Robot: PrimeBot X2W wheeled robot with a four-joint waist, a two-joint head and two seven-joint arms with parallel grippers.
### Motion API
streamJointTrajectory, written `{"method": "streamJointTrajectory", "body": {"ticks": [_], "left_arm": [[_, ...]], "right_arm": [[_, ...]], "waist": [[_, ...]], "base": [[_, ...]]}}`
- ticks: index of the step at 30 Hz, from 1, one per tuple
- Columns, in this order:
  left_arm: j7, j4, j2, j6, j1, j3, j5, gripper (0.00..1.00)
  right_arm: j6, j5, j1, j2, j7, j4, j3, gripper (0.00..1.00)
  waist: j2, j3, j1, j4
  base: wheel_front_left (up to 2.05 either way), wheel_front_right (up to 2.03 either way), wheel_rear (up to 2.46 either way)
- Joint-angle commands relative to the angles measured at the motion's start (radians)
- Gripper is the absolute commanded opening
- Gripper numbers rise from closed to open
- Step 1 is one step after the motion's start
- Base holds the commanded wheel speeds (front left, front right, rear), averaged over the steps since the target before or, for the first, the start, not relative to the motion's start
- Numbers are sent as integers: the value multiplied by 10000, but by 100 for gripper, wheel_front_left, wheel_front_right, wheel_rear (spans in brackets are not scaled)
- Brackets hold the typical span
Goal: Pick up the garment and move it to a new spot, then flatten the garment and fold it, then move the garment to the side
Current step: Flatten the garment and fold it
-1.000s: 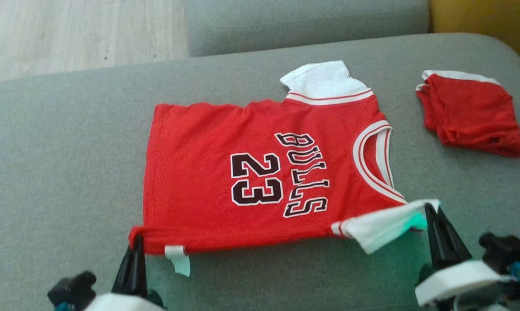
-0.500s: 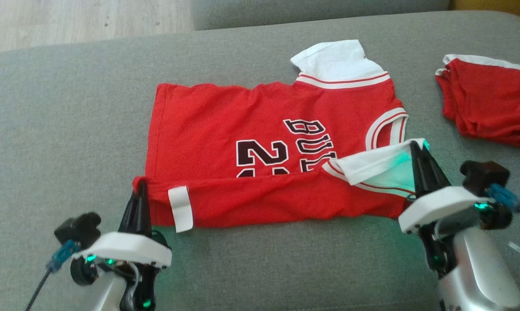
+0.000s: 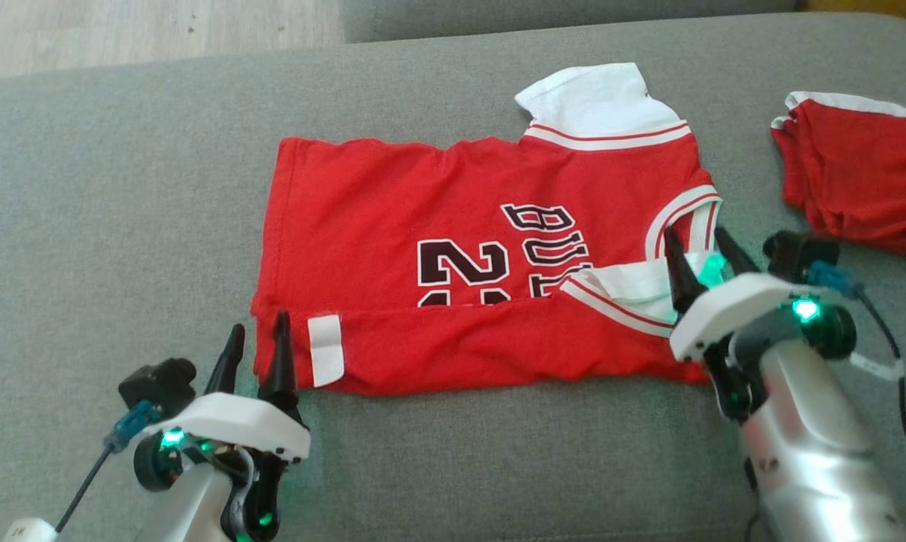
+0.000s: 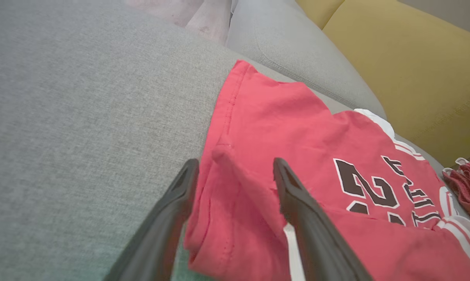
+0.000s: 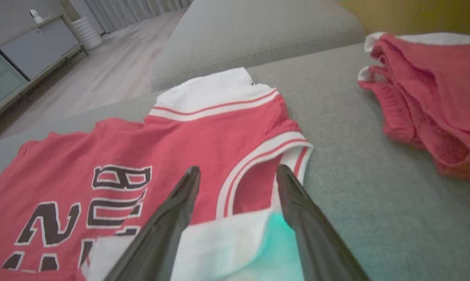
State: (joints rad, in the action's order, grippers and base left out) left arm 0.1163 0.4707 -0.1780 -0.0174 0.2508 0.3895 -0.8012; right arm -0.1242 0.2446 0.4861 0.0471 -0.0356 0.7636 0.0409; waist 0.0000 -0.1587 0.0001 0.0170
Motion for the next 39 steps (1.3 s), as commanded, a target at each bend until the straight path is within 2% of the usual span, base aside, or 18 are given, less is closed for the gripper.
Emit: {"method": "streamJointTrajectory", "body": {"ticks": [1, 5, 9, 15, 19, 27, 34, 35, 36, 37, 38, 39], "left_arm": [[122, -314, -185, 24, 325, -297, 59, 100], [250, -671, -321, -42, -94, -383, 6, 100], [246, -1293, -602, -211, -774, -524, -82, 100], [-256, -2228, -986, -616, -1959, -573, -284, 100], [-567, -2443, -938, -758, -2260, -502, -462, 100], [-980, -1765, -616, -1029, -1688, -552, -774, 100], [-1176, -748, -445, -1122, -1045, -699, -1010, 100], [-1209, -612, -445, -1142, -975, -690, -1004, 97], [-1228, -495, -437, -1152, -911, -684, -1004, 77], [-1227, -405, -427, -1147, -851, -683, -1005, 49], [-1209, -336, -418, -1136, -797, -677, -999, 35], [-1209, -336, -418, -1136, -797, -677, -999, 35]], "right_arm": [[-65, -61, 454, 32, -192, -228, 237, 100], [-65, -213, 725, 51, -542, 6, 100, 100], [-65, -286, 551, 156, -790, -272, -128, 100], [-65, -463, -596, 391, -551, -1452, -260, 100], [-65, -541, -1754, 366, -14, -2560, -286, 100], [-65, -841, -3468, 148, 905, -4710, -307, 100], [-65, -910, -3796, 54, 1232, -5503, -167, 100], [-65, -920, -3808, 49, 1264, -5552, -153, 100], [-65, -929, -3811, 45, 1300, -5576, -151, 100], [-65, -952, -3816, 42, 1351, -5578, -148, 100], [-65, -983, -3821, 40, 1419, -5563, -141, 100], [-65, -983, -3821, 40, 1419, -5563, -141, 100]], "waist": [[0, 48, -1, -9], [0, 299, -1, -33], [0, 616, -1, -18], [0, 1058, -1, 22], [0, 1172, -1, 99], [0, 877, -1, 570], [0, 459, -1, 1025], [0, 413, -1, 1070], [0, 373, -1, 1105], [0, 337, -1, 1131], [0, 300, -1, 1148], [0, 300, -1, 1148]], "base": [[0, 0, 0], [0, 0, 0], [0, 0, 0], [0, 0, 0], [0, 0, 0], [0, 0, 0], [0, 0, 0], [0, 0, 0], [0, 0, 0], [0, 0, 0], [0, 0, 0], [0, 0, 0]]}}
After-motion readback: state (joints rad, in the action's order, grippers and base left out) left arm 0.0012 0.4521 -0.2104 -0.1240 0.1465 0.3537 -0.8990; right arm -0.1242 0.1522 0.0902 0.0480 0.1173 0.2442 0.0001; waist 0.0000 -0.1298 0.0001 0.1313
